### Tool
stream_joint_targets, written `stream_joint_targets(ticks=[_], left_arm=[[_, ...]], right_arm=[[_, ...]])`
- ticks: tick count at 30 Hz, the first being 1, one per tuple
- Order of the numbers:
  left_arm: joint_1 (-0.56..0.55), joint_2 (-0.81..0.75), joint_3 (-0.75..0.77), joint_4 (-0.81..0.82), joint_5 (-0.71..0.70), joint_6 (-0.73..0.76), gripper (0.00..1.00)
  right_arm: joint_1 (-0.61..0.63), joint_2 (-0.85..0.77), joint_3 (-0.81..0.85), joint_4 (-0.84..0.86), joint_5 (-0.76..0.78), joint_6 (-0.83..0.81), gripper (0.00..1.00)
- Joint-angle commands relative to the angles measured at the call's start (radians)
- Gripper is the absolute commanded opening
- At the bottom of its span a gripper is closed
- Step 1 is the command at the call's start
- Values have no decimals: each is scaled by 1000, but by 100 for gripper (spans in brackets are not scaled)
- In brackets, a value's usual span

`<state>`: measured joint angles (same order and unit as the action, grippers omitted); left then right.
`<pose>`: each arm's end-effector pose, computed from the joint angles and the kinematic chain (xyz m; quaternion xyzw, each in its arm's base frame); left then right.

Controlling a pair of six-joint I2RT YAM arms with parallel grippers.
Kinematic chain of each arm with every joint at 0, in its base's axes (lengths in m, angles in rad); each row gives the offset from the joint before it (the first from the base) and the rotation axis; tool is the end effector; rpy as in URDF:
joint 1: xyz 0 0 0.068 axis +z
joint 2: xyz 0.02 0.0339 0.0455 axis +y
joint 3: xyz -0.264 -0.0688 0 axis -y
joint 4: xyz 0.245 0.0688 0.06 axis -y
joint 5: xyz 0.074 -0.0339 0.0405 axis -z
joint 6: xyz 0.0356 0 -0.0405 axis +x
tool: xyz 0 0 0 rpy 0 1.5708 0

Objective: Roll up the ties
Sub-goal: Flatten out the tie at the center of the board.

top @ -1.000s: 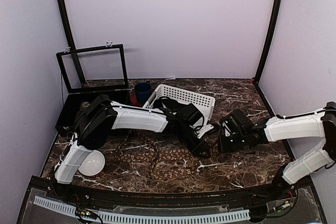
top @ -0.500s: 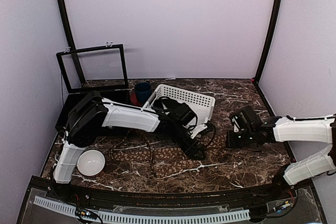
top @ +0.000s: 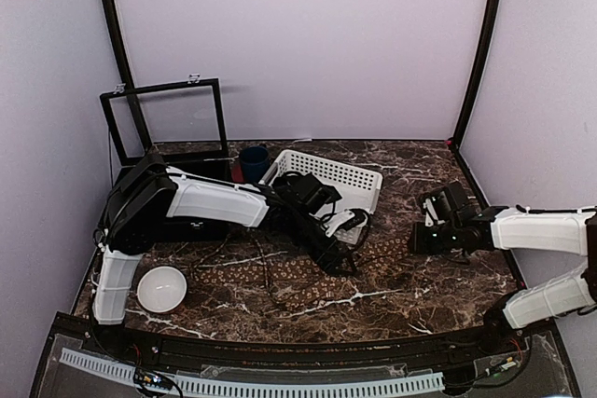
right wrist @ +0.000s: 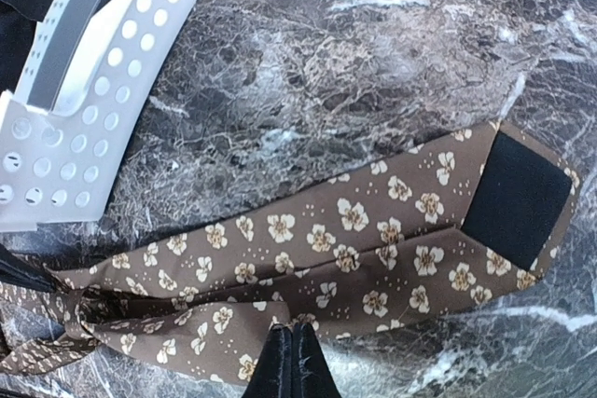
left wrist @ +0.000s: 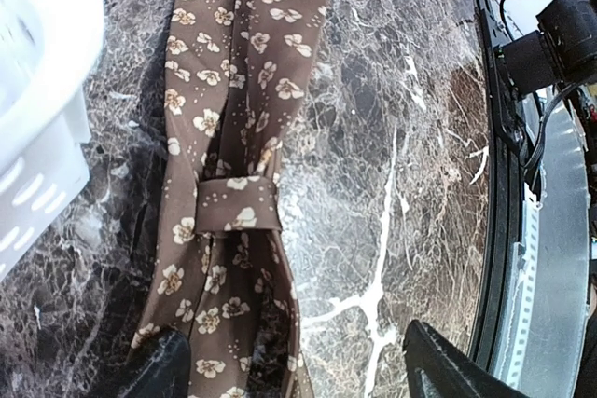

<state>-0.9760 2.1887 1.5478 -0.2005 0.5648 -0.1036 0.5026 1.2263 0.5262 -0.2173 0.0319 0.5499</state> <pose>0.2501 -0.4037 0.1527 0.4692 0.7712 -0.3994 0.1600 0.1964 0.1067 0.1630 0.0275 0.9466 0.1481 0.2850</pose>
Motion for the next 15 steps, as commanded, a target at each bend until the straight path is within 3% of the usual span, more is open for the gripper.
stream_joint_targets(ticks=[1, 6, 10, 15], left_arm=[[0, -62, -10, -16, 35, 49, 79], [0, -142, -95, 71, 10, 83, 71], [-1, -189, -156, 127, -80, 111, 53], [-27, -188, -173, 144, -161, 177, 43]], right_arm=[[-33, 35, -3, 89, -61, -31, 0], [-62, 24, 0, 113, -88, -34, 0], [-86, 9, -11, 115, -113, -51, 0], [-98, 55, -18, 140, -157, -57, 0]])
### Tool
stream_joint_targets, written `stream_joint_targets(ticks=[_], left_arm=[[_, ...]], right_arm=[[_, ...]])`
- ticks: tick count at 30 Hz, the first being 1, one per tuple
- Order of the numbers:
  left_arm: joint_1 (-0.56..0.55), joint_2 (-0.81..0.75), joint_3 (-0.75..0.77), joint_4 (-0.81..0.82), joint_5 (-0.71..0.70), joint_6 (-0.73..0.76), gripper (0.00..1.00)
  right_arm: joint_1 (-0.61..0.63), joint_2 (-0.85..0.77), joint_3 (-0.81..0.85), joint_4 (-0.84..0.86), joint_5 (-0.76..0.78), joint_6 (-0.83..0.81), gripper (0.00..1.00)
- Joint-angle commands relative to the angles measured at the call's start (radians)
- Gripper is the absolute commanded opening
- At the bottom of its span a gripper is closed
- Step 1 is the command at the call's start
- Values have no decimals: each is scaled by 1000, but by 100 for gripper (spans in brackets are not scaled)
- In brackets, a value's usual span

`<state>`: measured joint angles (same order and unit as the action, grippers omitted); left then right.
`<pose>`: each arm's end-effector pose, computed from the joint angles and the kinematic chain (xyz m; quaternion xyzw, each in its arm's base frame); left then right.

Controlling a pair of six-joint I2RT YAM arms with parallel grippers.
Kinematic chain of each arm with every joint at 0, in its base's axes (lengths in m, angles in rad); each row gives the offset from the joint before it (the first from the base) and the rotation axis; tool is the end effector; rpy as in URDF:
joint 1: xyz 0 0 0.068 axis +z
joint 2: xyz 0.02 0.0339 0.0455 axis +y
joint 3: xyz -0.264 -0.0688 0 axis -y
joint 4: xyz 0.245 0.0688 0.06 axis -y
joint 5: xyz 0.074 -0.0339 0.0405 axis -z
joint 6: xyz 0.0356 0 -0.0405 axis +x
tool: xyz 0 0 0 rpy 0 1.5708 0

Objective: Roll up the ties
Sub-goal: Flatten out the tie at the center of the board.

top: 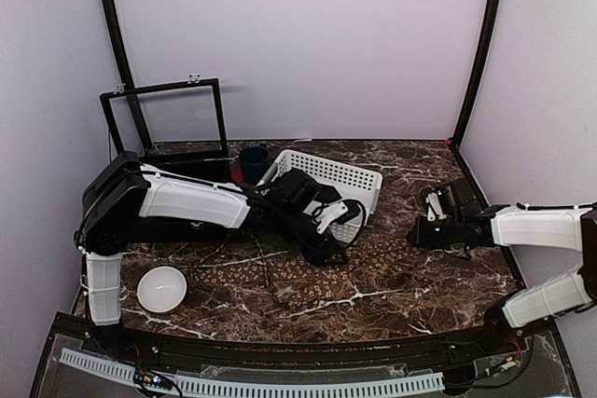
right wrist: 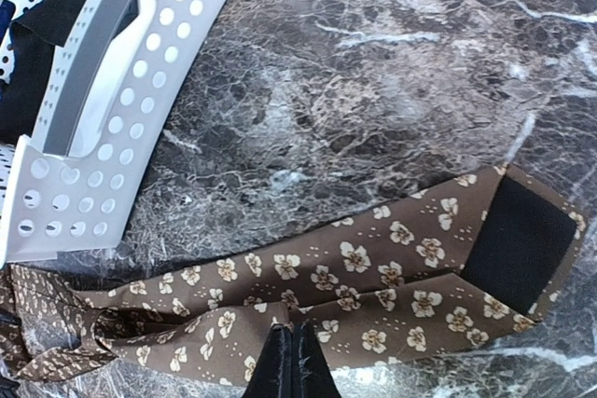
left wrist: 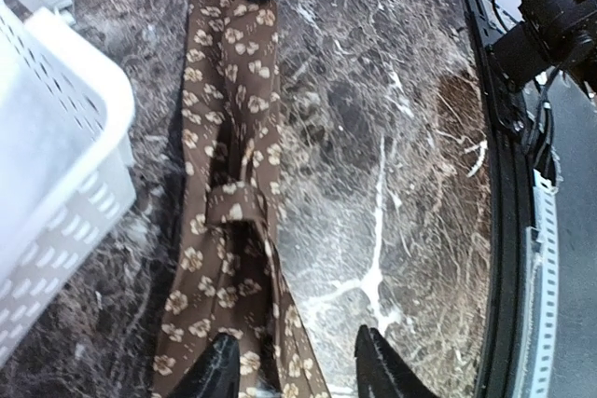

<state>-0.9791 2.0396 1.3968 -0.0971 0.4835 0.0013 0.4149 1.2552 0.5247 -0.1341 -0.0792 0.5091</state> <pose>0.2369 -0.3821 0.1790 0.5035 0.7382 -0.3774 0.2431 0.2108 0.0959 0.1624 0.0305 0.9372 0.1873 0.2928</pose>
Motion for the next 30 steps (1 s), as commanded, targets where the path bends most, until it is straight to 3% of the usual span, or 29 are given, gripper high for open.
stream_joint_targets(ticks=[1, 9, 25, 27, 30], left_arm=[[-35, -35, -22, 38, -98, 91, 43], [-85, 21, 12, 41, -278, 116, 46], [-128, 93, 55, 39, -353, 140, 42], [-137, 93, 56, 46, -372, 152, 35], [-152, 88, 63, 33, -472, 188, 16]], right_arm=[[-12, 33, -20, 67, -49, -14, 0], [-51, 100, -53, 114, -78, -12, 0], [-79, 210, -1, 31, -100, -23, 0], [-79, 209, 2, 22, -97, -24, 0], [-79, 209, 8, 4, -91, -27, 0]])
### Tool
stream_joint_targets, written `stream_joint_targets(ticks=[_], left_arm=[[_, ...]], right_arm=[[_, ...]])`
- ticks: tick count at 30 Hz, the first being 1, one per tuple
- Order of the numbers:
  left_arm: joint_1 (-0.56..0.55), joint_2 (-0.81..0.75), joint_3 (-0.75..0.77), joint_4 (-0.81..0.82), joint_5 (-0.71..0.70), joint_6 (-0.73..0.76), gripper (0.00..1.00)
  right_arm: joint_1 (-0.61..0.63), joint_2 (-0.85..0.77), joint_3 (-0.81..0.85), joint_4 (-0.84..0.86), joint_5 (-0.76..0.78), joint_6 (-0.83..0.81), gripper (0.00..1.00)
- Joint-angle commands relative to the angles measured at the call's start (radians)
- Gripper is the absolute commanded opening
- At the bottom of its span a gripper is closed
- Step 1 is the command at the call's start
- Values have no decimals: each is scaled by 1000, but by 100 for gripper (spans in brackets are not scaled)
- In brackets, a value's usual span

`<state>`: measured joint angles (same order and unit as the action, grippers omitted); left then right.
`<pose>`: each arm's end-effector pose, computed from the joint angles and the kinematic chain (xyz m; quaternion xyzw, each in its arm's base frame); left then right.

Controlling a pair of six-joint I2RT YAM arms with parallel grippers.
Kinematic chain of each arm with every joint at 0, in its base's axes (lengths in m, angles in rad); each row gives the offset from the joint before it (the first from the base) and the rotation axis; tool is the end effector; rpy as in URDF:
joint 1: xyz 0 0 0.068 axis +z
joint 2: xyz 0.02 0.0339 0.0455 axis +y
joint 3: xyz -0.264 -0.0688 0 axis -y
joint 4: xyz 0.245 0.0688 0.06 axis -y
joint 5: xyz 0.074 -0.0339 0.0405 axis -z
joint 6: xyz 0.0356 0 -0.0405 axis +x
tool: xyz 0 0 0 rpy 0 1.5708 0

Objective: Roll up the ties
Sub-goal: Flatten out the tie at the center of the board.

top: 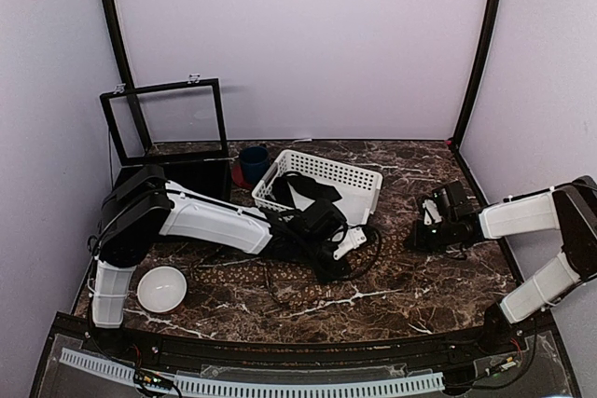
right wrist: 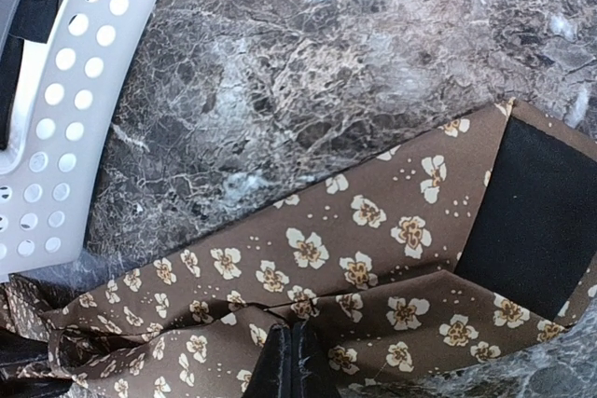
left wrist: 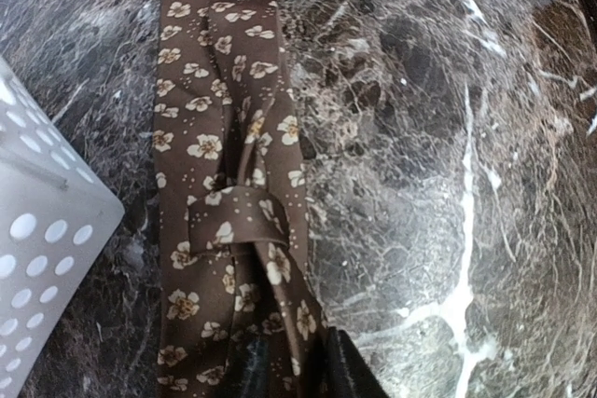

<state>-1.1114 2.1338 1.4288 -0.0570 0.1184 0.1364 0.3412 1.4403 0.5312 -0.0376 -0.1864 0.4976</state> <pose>0.2026 -0.4191 0.1482 0.5550 0.7312 -0.2320 0.3215 0.2308 0.0889 0.1304 0.0455 0.9469 0.2054 0.2431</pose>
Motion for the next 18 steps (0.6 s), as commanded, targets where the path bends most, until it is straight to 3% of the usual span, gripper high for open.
stream_joint_targets(ticks=[1, 3, 11, 18], left_arm=[[-23, -11, 29, -17, -141, 66, 10], [-25, -37, 1, -7, -208, 92, 0], [-77, -189, -198, 216, -378, 315, 0], [-164, -128, -289, 380, -536, 577, 0]], right_arm=[[-5, 21, 4, -98, 24, -16, 0], [-5, 15, 4, -107, 40, -19, 0], [-5, 9, 9, -134, 83, -25, 0], [-5, 1, 10, -128, 80, -15, 0]])
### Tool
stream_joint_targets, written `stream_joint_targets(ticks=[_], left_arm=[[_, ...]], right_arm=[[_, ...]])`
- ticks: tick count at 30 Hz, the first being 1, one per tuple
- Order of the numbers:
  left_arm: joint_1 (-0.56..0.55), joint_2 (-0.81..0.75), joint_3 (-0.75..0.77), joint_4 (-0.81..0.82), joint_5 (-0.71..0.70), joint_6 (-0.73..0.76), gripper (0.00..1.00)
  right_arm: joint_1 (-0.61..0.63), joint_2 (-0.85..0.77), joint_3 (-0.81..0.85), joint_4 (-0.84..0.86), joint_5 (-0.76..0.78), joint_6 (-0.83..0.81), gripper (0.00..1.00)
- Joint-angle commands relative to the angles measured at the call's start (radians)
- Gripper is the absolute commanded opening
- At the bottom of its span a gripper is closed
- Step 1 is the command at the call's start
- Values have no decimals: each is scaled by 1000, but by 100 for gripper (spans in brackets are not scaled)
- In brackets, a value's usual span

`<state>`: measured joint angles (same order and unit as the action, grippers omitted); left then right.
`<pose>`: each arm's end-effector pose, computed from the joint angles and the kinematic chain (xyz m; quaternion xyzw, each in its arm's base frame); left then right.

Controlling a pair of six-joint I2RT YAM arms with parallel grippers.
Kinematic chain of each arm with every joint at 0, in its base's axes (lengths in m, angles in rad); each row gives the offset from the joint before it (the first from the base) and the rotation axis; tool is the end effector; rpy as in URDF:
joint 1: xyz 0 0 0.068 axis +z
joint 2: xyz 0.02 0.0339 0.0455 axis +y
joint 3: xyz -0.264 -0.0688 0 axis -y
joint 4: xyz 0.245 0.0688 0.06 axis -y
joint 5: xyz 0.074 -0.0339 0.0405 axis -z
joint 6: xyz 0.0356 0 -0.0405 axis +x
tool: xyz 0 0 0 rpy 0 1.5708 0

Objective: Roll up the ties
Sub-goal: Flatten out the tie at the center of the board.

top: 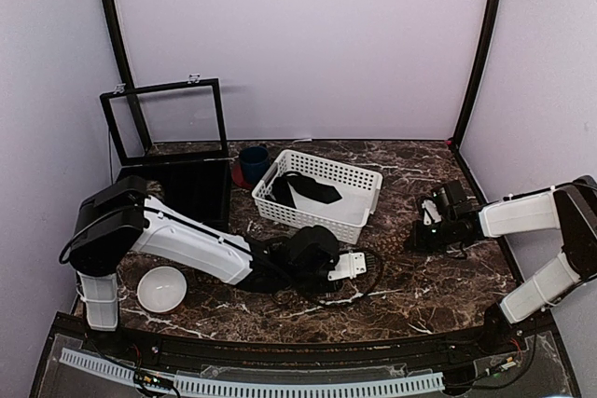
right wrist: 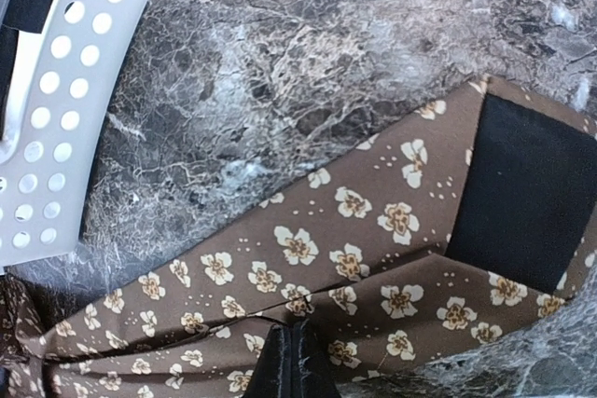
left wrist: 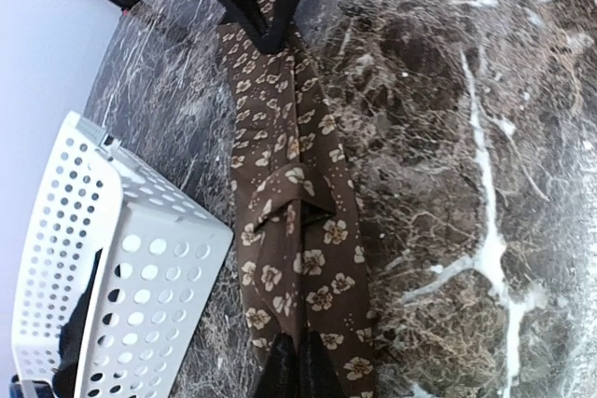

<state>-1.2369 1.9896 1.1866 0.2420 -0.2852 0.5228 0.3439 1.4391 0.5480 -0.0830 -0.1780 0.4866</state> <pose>0.1511 -0.4051 0.1625 0.6238 0.6051 -0.0508 0.4921 0.2307 0.0893 0.1322 0.0418 0.9515 0.1958 0.2336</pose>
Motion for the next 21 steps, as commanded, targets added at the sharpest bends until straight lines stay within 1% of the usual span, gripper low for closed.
stream_joint_targets(ticks=[1, 3, 5, 7, 10, 12, 14, 16, 19, 21], left_arm=[[-44, 40, -46, 87, -150, 214, 0], [-51, 87, -36, 95, -195, 243, 0], [-51, 111, -27, 75, -206, 238, 0], [-50, 98, -25, 36, -167, 186, 10], [-37, 45, -25, -24, -55, 67, 35], [-19, 3, -28, -55, 54, -14, 47], [4, -38, -35, -76, 144, -73, 56], [32, -79, -41, -96, 236, -129, 63], [78, -131, -64, -97, 321, -214, 64], [108, -169, -94, -74, 359, -267, 65]], right_arm=[[-7, -2, -6, -83, 70, -3, 0], [-9, -12, 2, -88, 69, -3, 0], [-8, -26, 10, -101, 75, -8, 0], [-9, -41, 17, -117, 83, -12, 0], [-13, -62, 18, -143, 91, -14, 0], [-24, -81, 12, -157, 85, -14, 0], [-42, -99, 5, -166, 74, -14, 0], [-54, -120, 4, -180, 56, -13, 14], [-69, -180, 21, -210, 61, -6, 40], [-73, -231, 31, -217, 65, -5, 53]])
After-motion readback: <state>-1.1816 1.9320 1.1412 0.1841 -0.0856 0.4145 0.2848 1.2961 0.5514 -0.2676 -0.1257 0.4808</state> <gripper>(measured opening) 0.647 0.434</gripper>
